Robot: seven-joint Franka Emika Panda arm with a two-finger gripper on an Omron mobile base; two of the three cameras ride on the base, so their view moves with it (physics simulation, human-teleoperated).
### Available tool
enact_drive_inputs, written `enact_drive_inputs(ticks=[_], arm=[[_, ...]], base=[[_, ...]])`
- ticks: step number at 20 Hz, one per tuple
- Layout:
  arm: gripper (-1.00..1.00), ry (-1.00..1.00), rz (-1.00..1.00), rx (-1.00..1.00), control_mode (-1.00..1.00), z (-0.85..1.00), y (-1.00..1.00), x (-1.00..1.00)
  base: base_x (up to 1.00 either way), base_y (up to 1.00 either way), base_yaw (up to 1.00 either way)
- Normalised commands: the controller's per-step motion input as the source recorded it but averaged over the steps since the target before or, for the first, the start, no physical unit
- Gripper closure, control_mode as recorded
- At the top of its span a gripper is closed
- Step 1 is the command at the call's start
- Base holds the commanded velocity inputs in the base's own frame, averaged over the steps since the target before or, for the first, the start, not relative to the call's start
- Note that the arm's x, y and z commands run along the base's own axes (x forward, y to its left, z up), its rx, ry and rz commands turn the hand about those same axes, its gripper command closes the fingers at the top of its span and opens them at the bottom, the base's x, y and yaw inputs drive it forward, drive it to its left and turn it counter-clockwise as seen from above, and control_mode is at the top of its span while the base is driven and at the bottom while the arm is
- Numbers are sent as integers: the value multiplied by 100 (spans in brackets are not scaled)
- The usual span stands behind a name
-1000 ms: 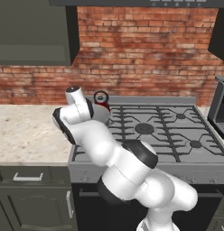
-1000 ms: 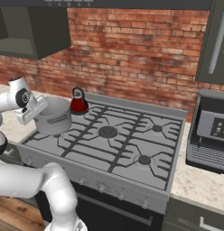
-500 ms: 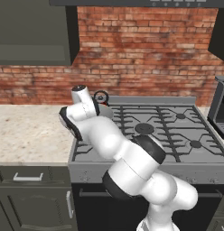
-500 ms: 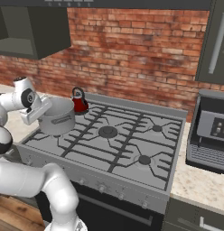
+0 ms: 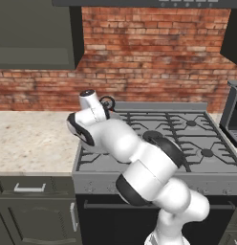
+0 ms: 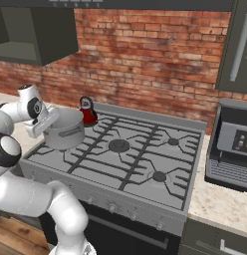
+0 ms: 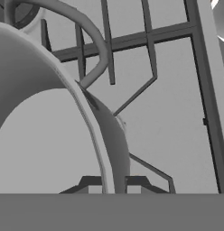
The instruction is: Pick the kettle from the cabinet and place it on a stove burner. Then pick the pot from the counter and place it on another stove burner. Finally, turn both burners on.
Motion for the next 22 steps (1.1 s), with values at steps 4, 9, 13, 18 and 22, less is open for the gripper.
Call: enact_drive_inputs(ticks=[4,9,13,18,22], arm=[[100,0,-6,0,-100,0,-4,-35],[100,0,-7,0,-100,0,-2,-37],[100,0,-5,0,-100,-1,-4,-11],[100,0,-3,0,-100,-11,-5,1],[100,0,0,0,-100,-15,0,1]], base=[[0,0,0],[0,0,0],[0,0,0],[0,0,0],[0,0,0]])
